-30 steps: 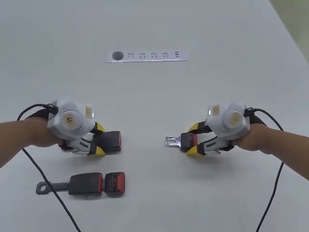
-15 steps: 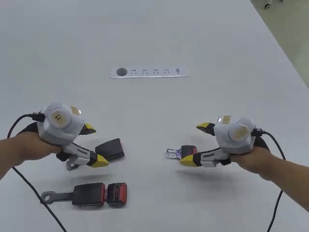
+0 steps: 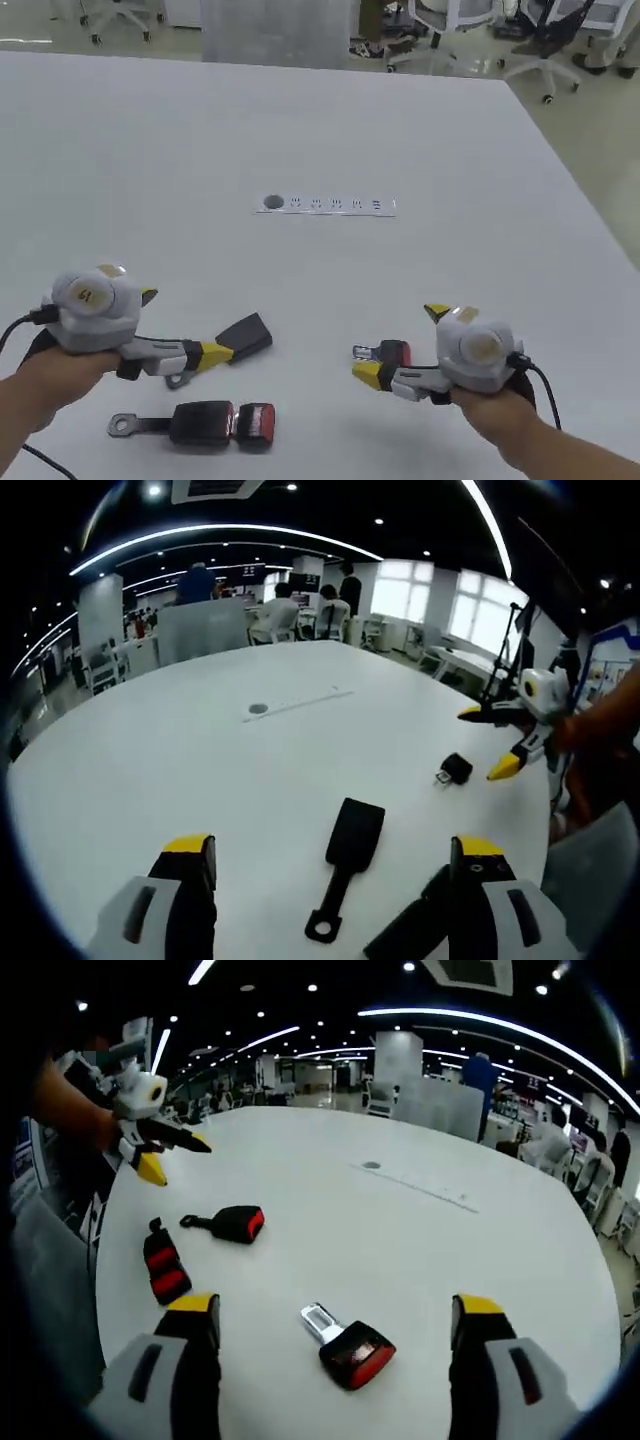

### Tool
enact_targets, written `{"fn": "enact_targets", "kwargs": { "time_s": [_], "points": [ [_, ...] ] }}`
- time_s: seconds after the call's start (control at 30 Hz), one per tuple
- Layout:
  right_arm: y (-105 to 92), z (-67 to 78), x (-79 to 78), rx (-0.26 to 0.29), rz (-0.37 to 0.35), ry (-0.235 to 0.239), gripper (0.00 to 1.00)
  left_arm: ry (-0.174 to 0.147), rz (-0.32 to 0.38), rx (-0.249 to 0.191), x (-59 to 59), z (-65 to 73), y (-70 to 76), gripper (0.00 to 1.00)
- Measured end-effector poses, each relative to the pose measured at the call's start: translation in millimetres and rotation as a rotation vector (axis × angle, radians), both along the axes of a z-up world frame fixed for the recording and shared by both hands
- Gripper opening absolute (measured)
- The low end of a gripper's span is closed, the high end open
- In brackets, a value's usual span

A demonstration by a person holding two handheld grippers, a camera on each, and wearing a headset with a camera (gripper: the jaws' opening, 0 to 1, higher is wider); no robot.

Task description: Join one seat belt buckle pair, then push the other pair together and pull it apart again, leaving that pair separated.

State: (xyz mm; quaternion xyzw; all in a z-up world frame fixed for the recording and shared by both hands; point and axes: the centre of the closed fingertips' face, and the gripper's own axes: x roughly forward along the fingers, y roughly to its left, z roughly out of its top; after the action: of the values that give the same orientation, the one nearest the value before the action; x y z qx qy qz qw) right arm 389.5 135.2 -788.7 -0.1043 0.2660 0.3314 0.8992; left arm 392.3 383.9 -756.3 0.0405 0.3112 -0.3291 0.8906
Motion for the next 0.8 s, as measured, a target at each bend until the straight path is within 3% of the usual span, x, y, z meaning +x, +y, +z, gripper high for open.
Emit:
{"fn": "enact_targets", "kwargs": {
  "time_s": [0.1,0.37,0.4,0.43,0.47,0.6,0.8],
  "points": [
    [0.9,1.6,-8.9,-0.001,-0.044,0.010,0.97,-0.007,0.014,0.003,-10.7,3.0,4.9,1.00],
    [7.5,22.4,-33.3,0.034,-0.094,-0.035,0.98,-0.054,0.023,-0.043,-38.3,22.3,7.4,1.00],
    [7.6,24.0,-35.6,0.038,-0.100,-0.037,0.98,-0.064,0.006,-0.039,-42.1,24.0,6.4,1.00],
    [8.0,25.4,-39.8,0.043,-0.103,-0.040,0.99,-0.096,-0.018,-0.043,-47.8,29.3,3.8,1.00],
    [8.1,26.0,-41.3,0.042,-0.104,-0.042,0.99,-0.100,-0.017,-0.047,-50.0,30.5,3.4,1.00],
    [6.7,30.5,-55.0,0.045,-0.126,-0.053,0.99,-0.092,0.001,-0.065,-62.4,24.0,14.7,1.00],
    [9.2,33.6,-77.5,0.054,-0.141,-0.066,1.00,-0.071,0.036,-0.089,-90.8,19.4,31.7,1.00]
  ]
}}
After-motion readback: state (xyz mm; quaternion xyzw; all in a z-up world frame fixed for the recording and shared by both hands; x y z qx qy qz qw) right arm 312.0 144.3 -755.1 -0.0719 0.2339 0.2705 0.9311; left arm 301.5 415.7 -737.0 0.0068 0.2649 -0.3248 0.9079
